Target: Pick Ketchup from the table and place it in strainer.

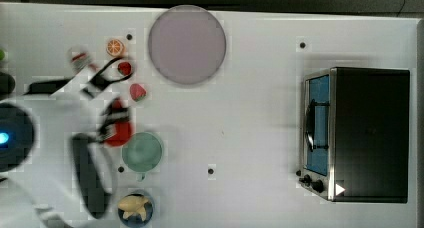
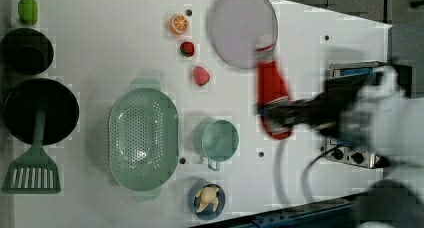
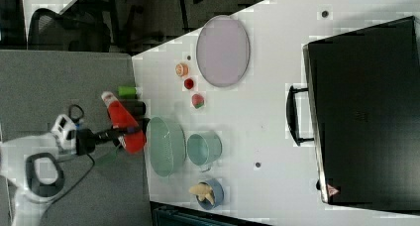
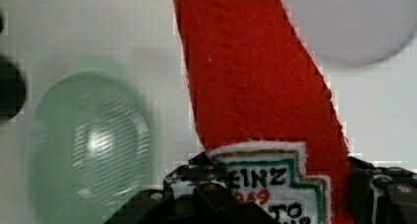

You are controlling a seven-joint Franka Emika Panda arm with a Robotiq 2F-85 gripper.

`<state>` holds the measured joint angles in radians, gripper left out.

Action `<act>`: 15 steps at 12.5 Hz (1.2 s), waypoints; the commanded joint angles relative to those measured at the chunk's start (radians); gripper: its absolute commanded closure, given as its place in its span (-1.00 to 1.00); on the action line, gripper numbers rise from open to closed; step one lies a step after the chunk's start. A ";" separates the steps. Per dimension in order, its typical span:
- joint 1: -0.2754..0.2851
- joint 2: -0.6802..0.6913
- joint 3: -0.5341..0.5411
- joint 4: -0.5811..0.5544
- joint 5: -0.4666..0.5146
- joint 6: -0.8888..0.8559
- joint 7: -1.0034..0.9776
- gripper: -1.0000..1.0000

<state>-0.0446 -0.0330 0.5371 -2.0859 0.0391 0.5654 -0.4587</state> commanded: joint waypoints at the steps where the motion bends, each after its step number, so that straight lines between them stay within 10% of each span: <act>1: 0.044 0.116 0.088 -0.038 0.018 0.122 0.249 -0.25; 11: 0.144 0.474 0.155 -0.044 -0.105 0.440 0.469 -0.25; 15: 0.145 0.485 0.141 -0.051 -0.176 0.470 0.496 -1.00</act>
<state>0.0960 0.4846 0.6851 -2.1641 -0.1293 1.0049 -0.0419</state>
